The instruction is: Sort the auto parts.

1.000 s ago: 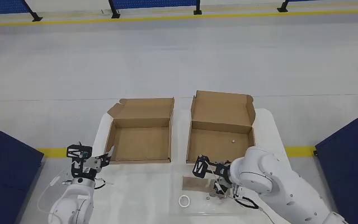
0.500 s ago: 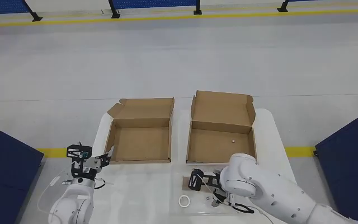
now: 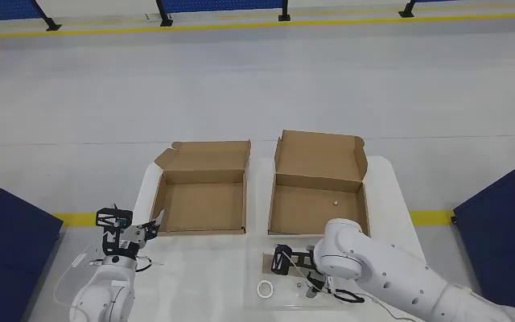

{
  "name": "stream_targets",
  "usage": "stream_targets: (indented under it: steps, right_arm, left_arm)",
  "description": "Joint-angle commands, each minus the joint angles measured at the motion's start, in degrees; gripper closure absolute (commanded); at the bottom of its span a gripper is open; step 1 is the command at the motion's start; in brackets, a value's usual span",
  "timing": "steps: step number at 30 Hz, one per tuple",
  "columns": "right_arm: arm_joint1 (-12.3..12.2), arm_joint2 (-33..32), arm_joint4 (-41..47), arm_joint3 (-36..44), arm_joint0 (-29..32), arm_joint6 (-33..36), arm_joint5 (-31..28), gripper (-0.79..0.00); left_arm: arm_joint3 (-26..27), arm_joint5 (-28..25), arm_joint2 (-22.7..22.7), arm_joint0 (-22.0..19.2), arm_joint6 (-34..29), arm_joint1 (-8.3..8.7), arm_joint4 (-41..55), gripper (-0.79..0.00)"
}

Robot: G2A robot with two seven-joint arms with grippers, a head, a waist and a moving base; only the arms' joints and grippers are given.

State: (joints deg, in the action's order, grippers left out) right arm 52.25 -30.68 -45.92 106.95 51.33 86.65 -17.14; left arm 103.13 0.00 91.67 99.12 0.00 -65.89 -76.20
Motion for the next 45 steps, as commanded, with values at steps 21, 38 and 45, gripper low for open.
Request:
stream_targets:
  steps: [21, 38, 45]
  right_arm:
    - [0.76, 6.92, -4.38, -5.21, -1.41, -3.28, -3.68, -0.785]
    - [0.74, 9.64, -7.50, -6.17, -1.41, -6.06, -5.37, -0.785]
    - [0.74, 9.64, -7.50, -6.17, -1.41, -6.06, -5.37, -0.785]
  left_arm:
    - [0.00, 0.00, 0.00, 0.00, 0.00, 0.00, 0.00, -0.785]
    - [0.00, 0.00, 0.00, 0.00, 0.00, 0.00, 0.00, -0.785]
    - [0.00, 0.00, 0.00, 0.00, 0.00, 0.00, 0.00, -0.785]
